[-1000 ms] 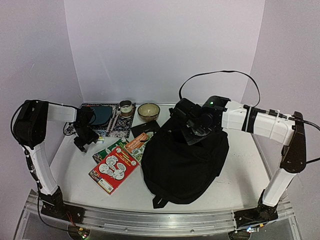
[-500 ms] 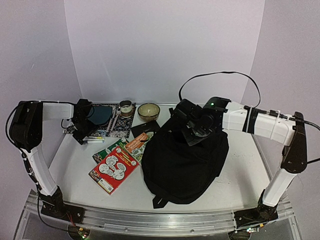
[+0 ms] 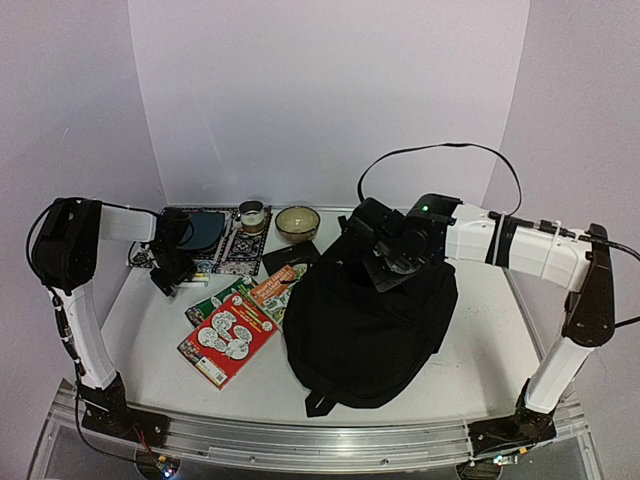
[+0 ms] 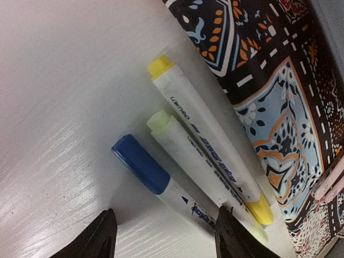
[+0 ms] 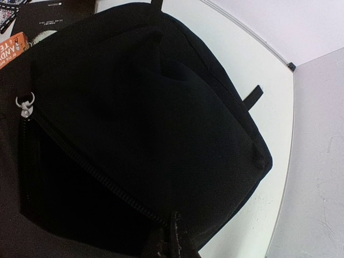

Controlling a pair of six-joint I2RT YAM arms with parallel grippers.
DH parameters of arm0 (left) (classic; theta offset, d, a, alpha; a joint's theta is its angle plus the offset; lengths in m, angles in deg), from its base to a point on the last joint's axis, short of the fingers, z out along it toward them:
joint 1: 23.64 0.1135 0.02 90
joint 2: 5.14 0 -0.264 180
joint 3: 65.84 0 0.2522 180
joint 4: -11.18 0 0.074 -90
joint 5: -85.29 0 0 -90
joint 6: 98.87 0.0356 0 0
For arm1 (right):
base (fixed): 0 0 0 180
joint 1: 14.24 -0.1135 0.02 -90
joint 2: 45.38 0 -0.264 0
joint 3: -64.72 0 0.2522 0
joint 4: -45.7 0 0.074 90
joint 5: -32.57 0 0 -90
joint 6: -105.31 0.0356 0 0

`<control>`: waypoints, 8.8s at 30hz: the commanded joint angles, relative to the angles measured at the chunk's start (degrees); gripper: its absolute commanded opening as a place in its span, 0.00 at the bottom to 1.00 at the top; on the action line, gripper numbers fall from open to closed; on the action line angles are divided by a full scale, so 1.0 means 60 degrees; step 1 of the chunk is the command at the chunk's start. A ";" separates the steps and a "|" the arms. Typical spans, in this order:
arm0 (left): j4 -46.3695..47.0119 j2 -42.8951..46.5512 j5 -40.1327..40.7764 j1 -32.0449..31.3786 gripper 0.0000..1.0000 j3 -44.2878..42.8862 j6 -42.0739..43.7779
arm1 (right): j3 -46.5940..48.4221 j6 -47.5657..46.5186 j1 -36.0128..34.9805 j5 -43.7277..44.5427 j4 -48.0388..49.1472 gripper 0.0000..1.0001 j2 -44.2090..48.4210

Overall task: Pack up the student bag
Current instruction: Pick up the pen at the corner of the board, then place the pen in the lower front pocket of the bag, then pick up the pen at the corner of the board.

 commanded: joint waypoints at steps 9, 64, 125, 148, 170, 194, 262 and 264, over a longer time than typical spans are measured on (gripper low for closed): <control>-0.0358 -0.0185 0.0362 0.0059 0.47 0.0539 0.0794 | -0.0137 -0.0047 0.0003 0.0456 -0.0013 0.00 0.0521; 0.2875 0.5717 -0.4590 -0.4004 0.00 0.1571 0.0547 | 0.1659 -0.0920 -0.0004 -0.0265 0.0881 0.00 -0.0651; 0.7368 0.0873 -0.1349 -0.6861 0.00 -0.0967 -0.3294 | 0.0242 0.0807 0.0002 -0.3764 0.2167 0.00 0.0671; 0.6915 0.1066 -0.0920 -0.7342 0.52 -0.0860 -0.2079 | 0.0051 0.0988 0.0001 -0.3197 0.2536 0.00 0.0619; 0.1662 0.6594 0.0707 -0.5785 0.87 0.2948 -0.1710 | -0.0488 0.0740 0.0000 -0.2676 0.2538 0.00 0.0544; -0.0714 0.3882 0.0591 -0.0414 0.97 0.1195 0.1361 | -0.0310 0.0522 0.0006 -0.2736 0.2521 0.00 0.0425; -0.1265 0.0707 -0.1055 0.0536 0.17 0.2155 0.5542 | -0.0423 0.0652 -0.0001 -0.2599 0.2521 0.00 0.0661; -0.1349 0.0685 -0.0920 0.0535 0.18 0.2196 0.5604 | -0.0400 0.0667 0.0004 -0.2624 0.2534 0.00 0.0648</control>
